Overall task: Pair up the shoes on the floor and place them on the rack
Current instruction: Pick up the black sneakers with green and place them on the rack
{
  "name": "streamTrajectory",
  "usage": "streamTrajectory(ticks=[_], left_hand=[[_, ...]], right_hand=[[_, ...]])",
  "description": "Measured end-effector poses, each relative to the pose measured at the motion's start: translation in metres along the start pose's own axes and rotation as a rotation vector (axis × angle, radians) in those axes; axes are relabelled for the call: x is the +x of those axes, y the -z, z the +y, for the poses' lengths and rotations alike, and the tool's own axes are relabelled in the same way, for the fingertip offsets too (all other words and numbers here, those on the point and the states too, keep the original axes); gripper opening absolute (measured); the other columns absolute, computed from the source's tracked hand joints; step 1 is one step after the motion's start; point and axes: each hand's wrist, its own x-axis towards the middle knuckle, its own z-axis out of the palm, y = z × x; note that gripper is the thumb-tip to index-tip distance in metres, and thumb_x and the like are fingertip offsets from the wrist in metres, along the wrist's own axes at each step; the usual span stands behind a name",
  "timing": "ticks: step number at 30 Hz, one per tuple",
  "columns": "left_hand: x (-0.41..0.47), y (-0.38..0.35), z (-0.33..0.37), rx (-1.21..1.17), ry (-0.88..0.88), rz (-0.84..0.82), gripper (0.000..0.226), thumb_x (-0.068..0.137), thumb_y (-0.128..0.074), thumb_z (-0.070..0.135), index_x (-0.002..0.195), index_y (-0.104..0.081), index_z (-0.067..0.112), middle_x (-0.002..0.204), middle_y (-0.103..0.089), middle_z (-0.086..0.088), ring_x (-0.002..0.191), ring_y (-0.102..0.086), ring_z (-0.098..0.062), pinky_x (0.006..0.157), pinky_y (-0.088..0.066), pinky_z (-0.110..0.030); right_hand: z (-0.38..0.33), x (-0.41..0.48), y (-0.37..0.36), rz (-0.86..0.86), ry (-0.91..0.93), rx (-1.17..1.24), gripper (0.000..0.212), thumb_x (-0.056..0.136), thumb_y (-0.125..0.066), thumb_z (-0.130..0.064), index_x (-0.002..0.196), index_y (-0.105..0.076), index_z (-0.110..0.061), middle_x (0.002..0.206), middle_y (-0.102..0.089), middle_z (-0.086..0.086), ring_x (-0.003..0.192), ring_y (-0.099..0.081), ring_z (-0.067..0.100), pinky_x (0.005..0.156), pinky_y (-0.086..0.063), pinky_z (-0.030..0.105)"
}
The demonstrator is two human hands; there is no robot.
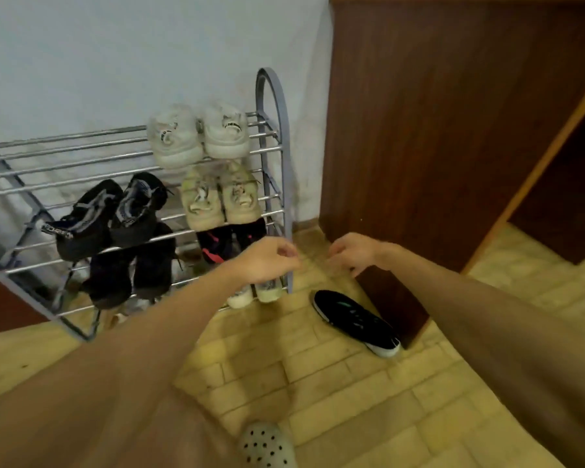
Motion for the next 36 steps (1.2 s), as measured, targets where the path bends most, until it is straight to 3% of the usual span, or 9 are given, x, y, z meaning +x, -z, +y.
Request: streamTrajectory(ticks=[3, 6, 10, 14, 18, 25, 28, 32, 36], left_hand=[[0.011, -0.056, -0.011, 0.088, 0.010, -0.181, 0.032, 0.089, -0.063, 0.032, 0.116, -0.064, 0.015, 0.116, -0.064, -0.003, 0.108, -0.060, -0.018, 0.092, -0.047, -0.029], [0.017, -0.093, -0.026, 0.174, 0.036, -0.386, 0.035, 0.090, -0.059, 0.035, 0.121, -0.061, 0.019, 0.115, -0.058, 0.005, 0.103, -0.054, -0.011, 0.088, -0.044, -0.024], [0.039, -0.126, -0.064, 0.196, 0.119, -0.464, 0.035, 0.087, -0.059, 0.040, 0.117, -0.062, 0.022, 0.118, -0.057, 0.011, 0.105, -0.054, -0.010, 0.088, -0.045, -0.026], [0.063, -0.134, -0.089, 0.319, 0.111, -0.552, 0.019, 0.088, -0.058, 0.039, 0.097, -0.056, 0.022, 0.102, -0.052, 0.000, 0.096, -0.054, -0.018, 0.080, -0.043, -0.029], [0.083, -0.135, -0.097, 0.310, 0.116, -0.522, 0.043, 0.086, -0.060, 0.041, 0.126, -0.056, 0.024, 0.126, -0.055, -0.002, 0.114, -0.054, -0.019, 0.094, -0.048, -0.032], [0.088, -0.138, -0.109, 0.329, 0.145, -0.549, 0.046, 0.090, -0.056, 0.039, 0.133, -0.051, 0.024, 0.142, -0.048, -0.001, 0.125, -0.050, -0.022, 0.101, -0.044, -0.034], [0.082, -0.139, -0.112, 0.334, 0.160, -0.549, 0.045, 0.089, -0.057, 0.041, 0.131, -0.052, 0.026, 0.138, -0.050, -0.002, 0.122, -0.052, -0.022, 0.101, -0.045, -0.037], [0.070, -0.138, -0.116, 0.315, 0.192, -0.533, 0.042, 0.086, -0.057, 0.043, 0.126, -0.056, 0.028, 0.132, -0.055, -0.002, 0.118, -0.054, -0.022, 0.101, -0.046, -0.039], [0.052, -0.133, -0.124, 0.331, 0.230, -0.517, 0.040, 0.086, -0.056, 0.036, 0.125, -0.056, 0.028, 0.130, -0.055, -0.001, 0.117, -0.054, -0.021, 0.100, -0.047, -0.038]], right_hand=[[0.067, 0.001, -0.027, -0.054, -0.189, 0.075, 0.038, 0.095, -0.056, -0.021, 0.130, -0.054, -0.006, 0.115, -0.060, 0.011, 0.095, -0.063, 0.025, 0.074, -0.057, 0.032], [0.123, 0.009, -0.067, -0.044, -0.284, 0.059, 0.057, 0.093, -0.060, -0.021, 0.143, -0.036, -0.007, 0.138, -0.046, 0.013, 0.117, -0.054, 0.030, 0.079, -0.052, 0.030], [0.177, 0.037, -0.116, -0.064, -0.404, -0.098, 0.079, 0.091, -0.059, -0.037, 0.151, -0.017, -0.006, 0.149, -0.034, 0.015, 0.133, -0.039, 0.033, 0.096, -0.041, 0.034], [0.208, 0.074, -0.141, 0.020, -0.524, -0.125, 0.089, 0.087, -0.061, -0.042, 0.151, -0.012, -0.005, 0.151, -0.026, 0.019, 0.138, -0.026, 0.038, 0.108, -0.034, 0.042], [0.229, 0.101, -0.154, 0.075, -0.596, 0.042, 0.104, 0.084, -0.068, -0.035, 0.154, 0.005, -0.012, 0.158, -0.014, 0.017, 0.144, -0.019, 0.039, 0.116, -0.027, 0.042], [0.235, 0.104, -0.174, 0.114, -0.767, 0.062, 0.114, 0.062, -0.084, -0.047, 0.149, -0.022, -0.006, 0.150, -0.023, 0.016, 0.136, -0.027, 0.037, 0.106, -0.037, 0.043], [0.233, 0.094, -0.187, 0.073, -0.743, 0.062, 0.102, 0.066, -0.079, -0.053, 0.145, -0.035, -0.008, 0.147, -0.030, 0.017, 0.133, -0.031, 0.037, 0.103, -0.038, 0.044], [0.222, 0.079, -0.213, 0.012, -0.755, 0.509, 0.065, 0.077, -0.079, -0.021, 0.131, -0.048, -0.003, 0.133, -0.051, 0.017, 0.113, -0.056, 0.036, 0.094, -0.052, 0.048], [0.197, 0.057, -0.220, -0.056, -0.750, 0.859, 0.047, 0.082, -0.069, 0.004, 0.126, -0.054, 0.004, 0.112, -0.057, 0.014, 0.102, -0.058, 0.033, 0.089, -0.054, 0.046]])
